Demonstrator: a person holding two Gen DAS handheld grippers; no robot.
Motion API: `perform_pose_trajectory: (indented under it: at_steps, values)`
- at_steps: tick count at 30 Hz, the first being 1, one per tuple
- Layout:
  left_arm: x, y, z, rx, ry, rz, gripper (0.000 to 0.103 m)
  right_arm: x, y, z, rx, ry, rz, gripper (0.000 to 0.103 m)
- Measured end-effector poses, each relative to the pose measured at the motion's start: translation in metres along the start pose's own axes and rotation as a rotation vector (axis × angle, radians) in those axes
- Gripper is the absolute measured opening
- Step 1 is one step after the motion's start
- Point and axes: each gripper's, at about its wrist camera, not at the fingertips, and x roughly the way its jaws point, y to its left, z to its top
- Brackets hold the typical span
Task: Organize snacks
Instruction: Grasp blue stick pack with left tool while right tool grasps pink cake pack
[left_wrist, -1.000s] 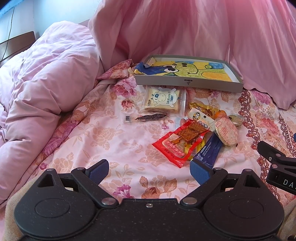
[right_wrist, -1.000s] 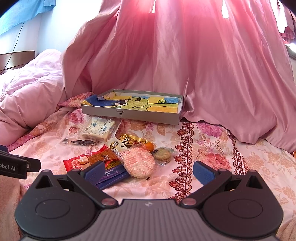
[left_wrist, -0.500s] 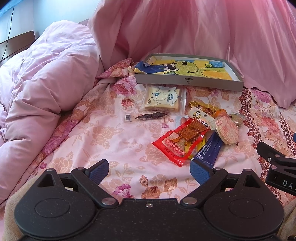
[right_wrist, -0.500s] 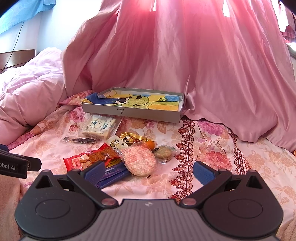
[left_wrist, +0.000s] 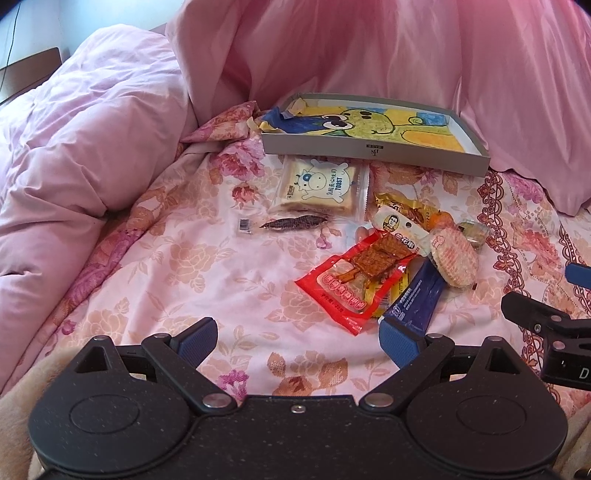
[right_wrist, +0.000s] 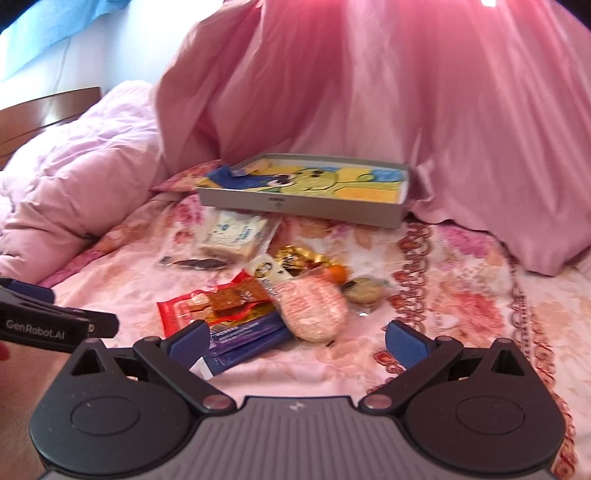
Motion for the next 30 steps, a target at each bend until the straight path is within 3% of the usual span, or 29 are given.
perform_pose_trajectory:
  at_steps: [9, 14, 21, 30]
  values:
    - [0.022, -0.015, 0.008, 0.063, -0.023, -0.103, 0.094, 0.038, -0.027, 0.018, -0.087, 0.035, 0.096, 0.103]
    - [0.036, -0.036, 0.013, 0.181, -0.057, -0.144, 0.094, 0.068, -0.040, 0.021, -0.107, 0.054, 0.095, 0.103]
    - [0.058, -0.065, 0.012, 0.347, -0.063, -0.242, 0.094, 0.102, -0.054, 0.022, -0.119, 0.093, 0.186, 0.103]
    - [0.081, -0.091, 0.006, 0.477, -0.040, -0.335, 0.091, 0.129, -0.049, 0.017, -0.193, 0.125, 0.245, 0.103]
